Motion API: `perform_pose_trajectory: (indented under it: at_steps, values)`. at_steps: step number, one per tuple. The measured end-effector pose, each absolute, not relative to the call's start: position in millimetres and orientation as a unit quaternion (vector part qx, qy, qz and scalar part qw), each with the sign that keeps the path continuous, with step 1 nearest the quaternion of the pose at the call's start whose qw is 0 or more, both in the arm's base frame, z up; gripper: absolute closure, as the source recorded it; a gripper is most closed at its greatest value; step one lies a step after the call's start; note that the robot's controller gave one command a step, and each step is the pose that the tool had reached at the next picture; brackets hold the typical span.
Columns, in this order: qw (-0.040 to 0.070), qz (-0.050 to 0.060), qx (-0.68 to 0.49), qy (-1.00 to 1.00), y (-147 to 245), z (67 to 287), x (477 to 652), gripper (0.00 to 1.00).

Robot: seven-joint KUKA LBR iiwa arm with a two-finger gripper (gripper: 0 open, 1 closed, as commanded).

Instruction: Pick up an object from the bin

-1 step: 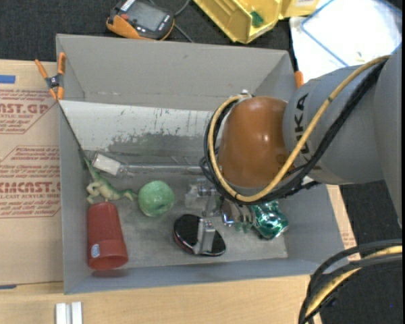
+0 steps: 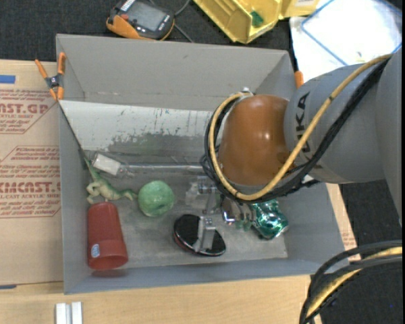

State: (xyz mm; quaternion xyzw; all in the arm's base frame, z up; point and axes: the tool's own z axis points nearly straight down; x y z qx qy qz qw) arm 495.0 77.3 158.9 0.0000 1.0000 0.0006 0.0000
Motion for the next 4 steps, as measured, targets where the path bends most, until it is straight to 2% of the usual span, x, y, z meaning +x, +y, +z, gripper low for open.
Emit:
perform_pose_trajectory:
  at_steps: [1,2,3,4]
  values:
    - [0.002,0.001,0.116,0.993,49.3,69.4,483.4,0.00]
    - [0.002,0.001,-0.031,1.000,46.9,99.6,481.0,0.00]
    - [0.001,0.001,0.216,0.976,66.4,99.3,479.1,0.00]
    - [0.005,0.002,0.085,0.996,71.9,70.4,483.6,0.00]
